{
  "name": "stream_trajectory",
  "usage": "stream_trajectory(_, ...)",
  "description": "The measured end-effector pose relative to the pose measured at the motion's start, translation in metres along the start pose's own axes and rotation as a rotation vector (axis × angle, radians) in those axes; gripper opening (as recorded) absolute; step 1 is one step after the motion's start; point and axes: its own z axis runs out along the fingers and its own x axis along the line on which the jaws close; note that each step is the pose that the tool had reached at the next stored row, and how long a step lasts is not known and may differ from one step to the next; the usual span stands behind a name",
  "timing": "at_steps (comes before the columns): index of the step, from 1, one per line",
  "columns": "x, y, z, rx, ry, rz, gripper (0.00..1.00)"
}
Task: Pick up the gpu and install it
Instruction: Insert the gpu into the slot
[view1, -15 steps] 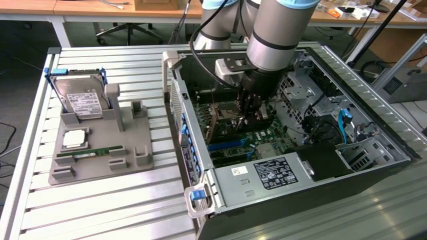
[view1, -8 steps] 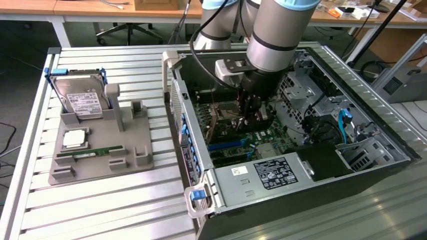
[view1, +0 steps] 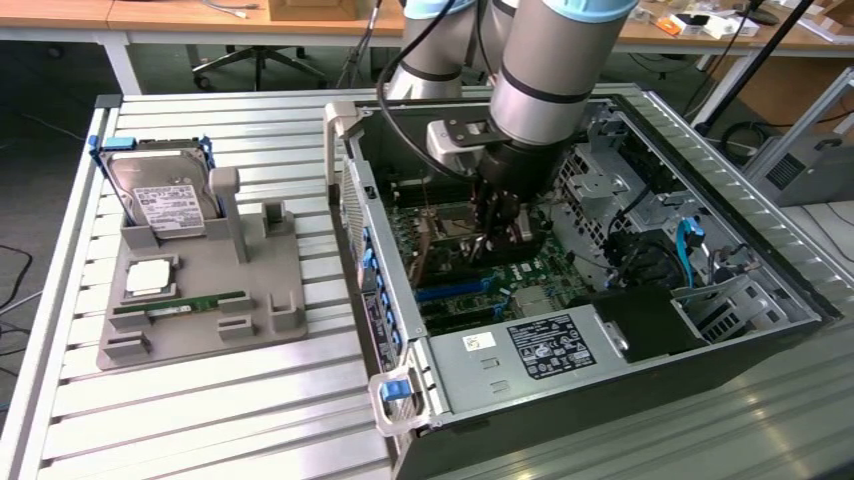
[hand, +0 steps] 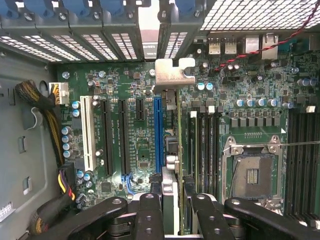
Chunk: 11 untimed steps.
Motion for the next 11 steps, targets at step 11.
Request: stream_trajectory(11,0.0002,0.0059,0.0004,-0.0001,0.0001,0.000,0.27)
